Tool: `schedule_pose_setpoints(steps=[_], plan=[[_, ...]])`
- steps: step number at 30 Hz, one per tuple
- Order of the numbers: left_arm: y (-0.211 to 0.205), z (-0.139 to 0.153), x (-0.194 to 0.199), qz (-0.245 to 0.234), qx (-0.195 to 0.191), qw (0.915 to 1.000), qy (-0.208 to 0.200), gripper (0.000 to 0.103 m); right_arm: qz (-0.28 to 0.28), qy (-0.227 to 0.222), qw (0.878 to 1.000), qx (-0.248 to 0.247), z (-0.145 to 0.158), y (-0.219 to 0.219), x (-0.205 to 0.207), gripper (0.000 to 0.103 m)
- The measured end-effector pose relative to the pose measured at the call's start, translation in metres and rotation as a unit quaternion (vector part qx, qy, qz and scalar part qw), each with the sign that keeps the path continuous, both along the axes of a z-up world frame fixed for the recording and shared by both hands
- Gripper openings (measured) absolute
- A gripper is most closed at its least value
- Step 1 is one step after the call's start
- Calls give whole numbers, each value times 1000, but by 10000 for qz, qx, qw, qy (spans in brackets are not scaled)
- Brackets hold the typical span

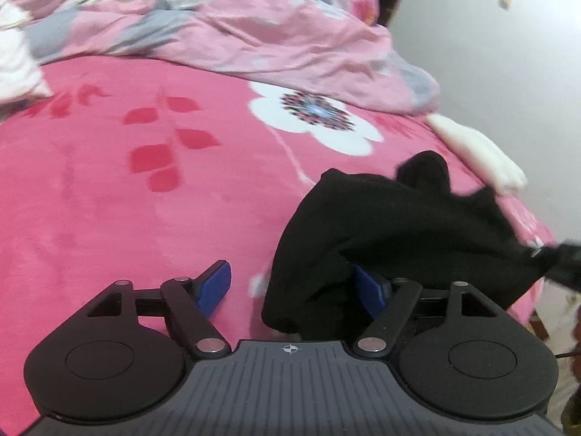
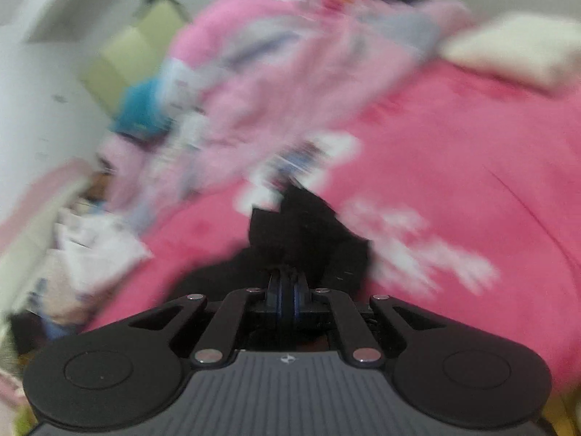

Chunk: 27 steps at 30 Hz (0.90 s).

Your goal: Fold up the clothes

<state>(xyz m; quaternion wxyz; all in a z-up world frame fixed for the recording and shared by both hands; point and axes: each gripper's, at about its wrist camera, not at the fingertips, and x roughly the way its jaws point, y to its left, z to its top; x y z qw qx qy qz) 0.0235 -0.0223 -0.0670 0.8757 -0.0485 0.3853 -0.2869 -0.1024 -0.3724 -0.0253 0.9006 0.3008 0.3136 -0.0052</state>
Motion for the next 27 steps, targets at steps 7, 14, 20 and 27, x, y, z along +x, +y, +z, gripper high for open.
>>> schedule_pose_setpoints(steps=[7,14,20,27], plan=[[-23,18,-30,-462,424,9964,-563,23,-113,249,9993,-239,-3,3,-13,8],[-20,34,-54,-944,524,9903,-875,9,-378,-189,9973,-605,29,-12,-27,18],[-21,35,-74,-1477,590,9841,-791,8,556,-431,9958,-586,40,24,25,48],[-23,17,-97,-1893,785,9762,-704,8,1670,4,9807,-1017,13,97,89,42]])
